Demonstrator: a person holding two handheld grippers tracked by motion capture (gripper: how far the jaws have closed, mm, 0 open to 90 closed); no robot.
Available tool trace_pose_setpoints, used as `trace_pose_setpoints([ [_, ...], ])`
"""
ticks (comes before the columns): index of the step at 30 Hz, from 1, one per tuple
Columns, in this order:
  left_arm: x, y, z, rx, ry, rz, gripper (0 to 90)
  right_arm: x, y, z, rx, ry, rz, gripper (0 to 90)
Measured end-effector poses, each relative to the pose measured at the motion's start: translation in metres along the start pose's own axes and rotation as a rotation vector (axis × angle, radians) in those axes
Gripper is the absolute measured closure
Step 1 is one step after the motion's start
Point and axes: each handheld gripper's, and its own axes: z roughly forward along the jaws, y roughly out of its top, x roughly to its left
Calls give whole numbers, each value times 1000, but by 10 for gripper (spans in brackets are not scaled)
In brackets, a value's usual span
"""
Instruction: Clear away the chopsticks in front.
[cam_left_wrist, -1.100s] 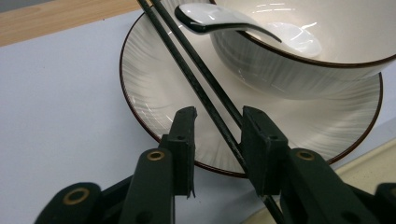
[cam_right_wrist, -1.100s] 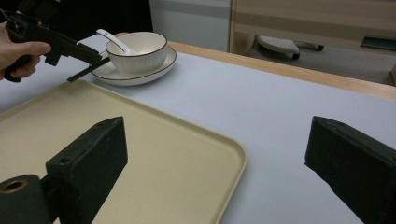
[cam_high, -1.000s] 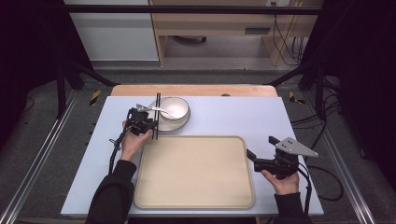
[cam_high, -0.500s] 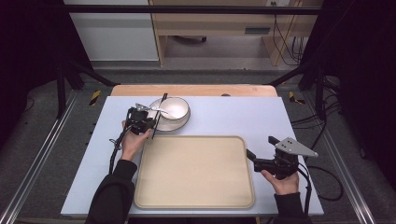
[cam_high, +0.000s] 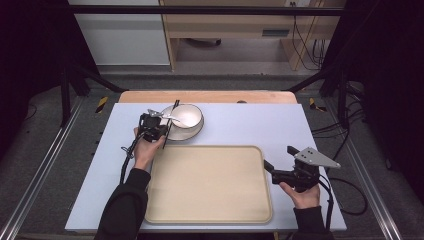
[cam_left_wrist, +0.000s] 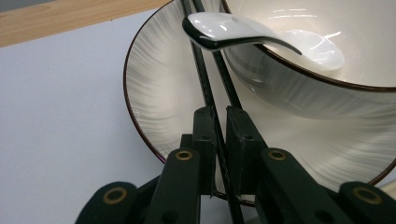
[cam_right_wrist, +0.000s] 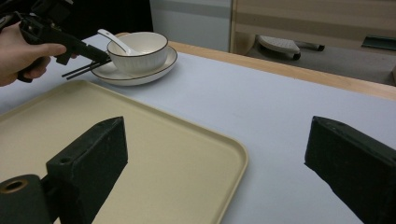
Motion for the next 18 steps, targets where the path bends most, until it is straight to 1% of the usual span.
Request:
trace_pose_setpoints([
  [3, -1, 0, 0, -1, 23, -15, 838, 0, 0, 0, 0, -2, -1, 59],
  [4, -1, 0, 0, -2, 34, -14, 845, 0, 0, 0, 1, -2, -3, 59],
  [9, 0, 0, -1, 0, 37, -16, 848, 0, 0, 0, 4, -1, -4, 59],
  [13, 1, -1, -3, -9, 30, -30, 851, 0, 0, 0, 4, -1, -6, 59],
  [16, 3, -2, -7, -16, 26, -35, 852, 0, 0, 0, 5, -3, -7, 59],
  [17, 6, -3, -12, -21, 27, -44, 853, 1, 0, 1, 5, -3, -5, 59],
  [18, 6, -3, -12, -21, 27, -44, 852, 1, 0, 1, 5, -3, -5, 59],
])
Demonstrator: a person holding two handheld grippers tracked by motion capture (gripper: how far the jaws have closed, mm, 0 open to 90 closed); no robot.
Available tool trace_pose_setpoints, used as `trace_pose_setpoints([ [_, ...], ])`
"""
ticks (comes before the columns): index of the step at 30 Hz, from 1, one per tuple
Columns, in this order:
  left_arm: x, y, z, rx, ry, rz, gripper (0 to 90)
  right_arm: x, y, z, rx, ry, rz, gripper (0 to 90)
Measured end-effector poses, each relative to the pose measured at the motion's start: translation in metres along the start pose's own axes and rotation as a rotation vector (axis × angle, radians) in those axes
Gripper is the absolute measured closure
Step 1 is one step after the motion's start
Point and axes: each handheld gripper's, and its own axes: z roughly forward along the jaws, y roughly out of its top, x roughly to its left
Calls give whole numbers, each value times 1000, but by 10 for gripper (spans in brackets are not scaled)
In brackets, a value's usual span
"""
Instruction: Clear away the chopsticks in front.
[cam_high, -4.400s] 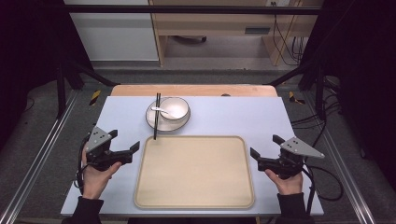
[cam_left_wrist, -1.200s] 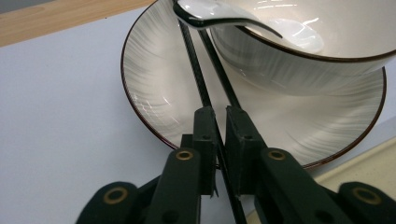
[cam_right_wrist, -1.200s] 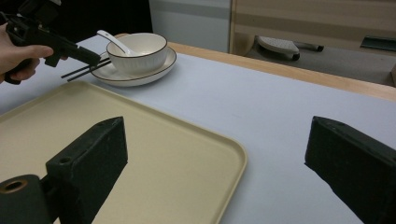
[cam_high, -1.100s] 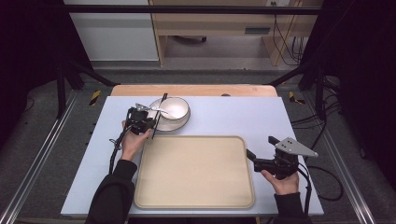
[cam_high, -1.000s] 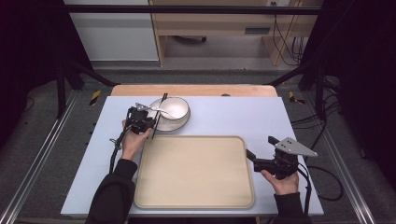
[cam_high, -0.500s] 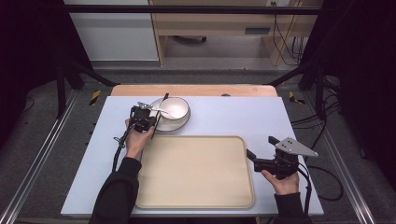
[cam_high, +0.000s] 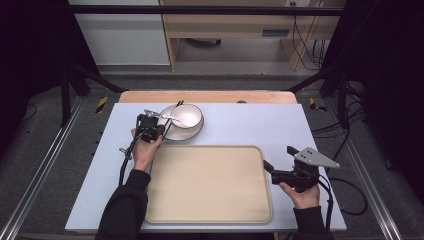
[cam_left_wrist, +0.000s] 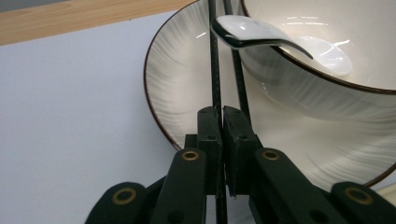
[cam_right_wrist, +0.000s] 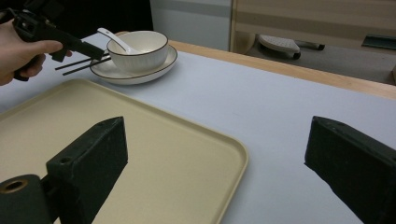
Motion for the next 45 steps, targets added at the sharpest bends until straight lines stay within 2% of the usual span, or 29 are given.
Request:
trace_pose_setpoints([
  [8, 10, -3, -33, -59, 20, -18, 853, 0, 0, -1, -2, -1, 3, 59],
  [11, 11, -5, -39, -71, 24, -18, 853, 1, 0, -2, -2, 0, 4, 59],
  [12, 12, -8, -46, -81, 36, -17, 853, 1, 0, -2, -3, -2, 2, 59],
  [13, 12, -8, -46, -81, 36, -17, 853, 1, 0, -2, -3, -2, 2, 59],
  [20, 15, -24, -73, -115, 65, -55, 853, 0, 1, -4, -12, -5, 4, 59],
  [23, 14, -33, -91, -137, 79, -73, 853, 0, 1, -5, -13, -5, 4, 59],
  [26, 8, -39, -103, -156, 101, -68, 853, 0, 1, -6, -13, -6, 8, 59],
  [28, 6, -42, -107, -168, 96, -80, 853, 0, 1, -6, -14, -7, 8, 59],
  [31, -5, -52, -121, -204, 102, -94, 853, 0, 1, -7, -16, -4, 8, 59],
  [34, -13, -56, -129, -213, 113, -101, 853, 0, 0, -7, -15, -2, 11, 59],
  [37, -18, -59, -141, -240, 110, -132, 853, 2, 0, -8, -16, 0, 5, 59],
  [40, -23, -61, -150, -257, 118, -140, 853, 4, 1, -8, -16, -2, -2, 59],
  [42, -30, -66, -159, -285, 99, -177, 853, 5, 2, -9, -22, 6, -1, 59],
  [45, -39, -74, -165, -307, 91, -194, 853, 6, 3, -9, -24, 9, -7, 58],
])
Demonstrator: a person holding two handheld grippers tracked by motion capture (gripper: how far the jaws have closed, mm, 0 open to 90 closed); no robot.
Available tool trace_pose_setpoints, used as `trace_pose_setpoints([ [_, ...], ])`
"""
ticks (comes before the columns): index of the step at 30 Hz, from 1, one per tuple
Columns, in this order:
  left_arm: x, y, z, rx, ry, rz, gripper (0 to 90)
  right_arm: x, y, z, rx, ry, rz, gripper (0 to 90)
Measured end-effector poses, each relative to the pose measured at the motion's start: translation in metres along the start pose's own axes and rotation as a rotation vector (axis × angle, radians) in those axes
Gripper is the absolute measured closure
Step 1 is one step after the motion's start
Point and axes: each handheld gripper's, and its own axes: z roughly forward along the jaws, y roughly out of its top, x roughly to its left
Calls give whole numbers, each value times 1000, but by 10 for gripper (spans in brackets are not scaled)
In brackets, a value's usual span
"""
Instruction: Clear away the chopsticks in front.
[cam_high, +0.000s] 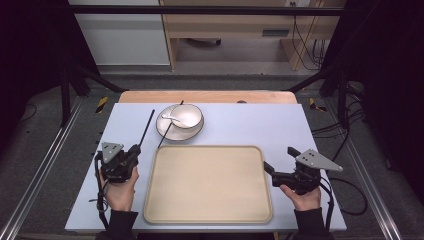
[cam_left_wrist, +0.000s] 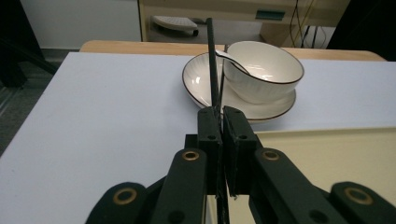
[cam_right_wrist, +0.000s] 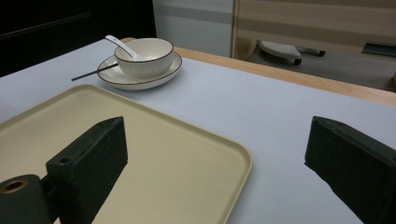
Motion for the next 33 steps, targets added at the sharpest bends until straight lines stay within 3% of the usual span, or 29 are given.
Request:
trace_pose_setpoints([
  [7, -15, -25, -12, -27, -13, -17, 853, -1, 0, -1, -2, -2, 10, 58],
  [19, -37, -64, -29, -46, 7, -19, 853, 1, -2, 3, 14, 1, 4, 58],
  [21, -41, -74, -32, -44, 3, -38, 853, 2, -3, 3, 14, 3, 3, 59],
  [28, -46, -90, -29, -23, 1, -45, 853, 1, -3, 3, 16, 3, 8, 59],
  [33, -47, -101, -20, 4, 21, -43, 853, 1, -4, 4, 20, 2, 5, 58],
])
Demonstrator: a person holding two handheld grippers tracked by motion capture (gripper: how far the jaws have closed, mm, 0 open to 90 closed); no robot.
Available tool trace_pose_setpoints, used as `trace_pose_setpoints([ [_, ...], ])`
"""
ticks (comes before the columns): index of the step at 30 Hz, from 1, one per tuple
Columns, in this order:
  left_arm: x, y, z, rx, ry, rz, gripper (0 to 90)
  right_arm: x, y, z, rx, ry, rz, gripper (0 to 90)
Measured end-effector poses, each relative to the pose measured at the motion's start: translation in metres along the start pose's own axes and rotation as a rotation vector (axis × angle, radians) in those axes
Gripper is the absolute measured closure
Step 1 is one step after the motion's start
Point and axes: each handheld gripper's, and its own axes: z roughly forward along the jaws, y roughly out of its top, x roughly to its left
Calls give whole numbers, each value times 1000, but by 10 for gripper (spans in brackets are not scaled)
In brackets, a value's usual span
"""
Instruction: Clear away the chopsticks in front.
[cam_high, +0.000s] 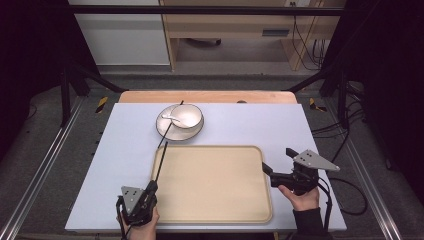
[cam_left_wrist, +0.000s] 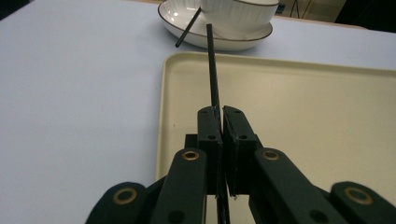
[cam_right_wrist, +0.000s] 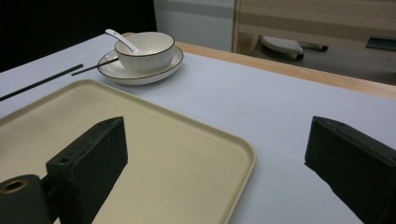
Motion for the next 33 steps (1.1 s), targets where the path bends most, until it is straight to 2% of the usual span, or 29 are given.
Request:
trace_pose_setpoints([
  [12, -1, -12, 19, 83, 25, 11, 853, 0, -1, 2, 7, 0, 1, 59],
  [25, -1, -13, 25, 150, 36, 27, 821, 1, -1, 2, 9, 3, 1, 58],
  [31, 1, -8, 21, 138, 18, 26, 762, 1, -1, 1, 6, 2, 2, 58],
  [33, 3, 2, 17, 110, -6, 28, 730, 0, 0, 1, 6, 2, 0, 58],
])
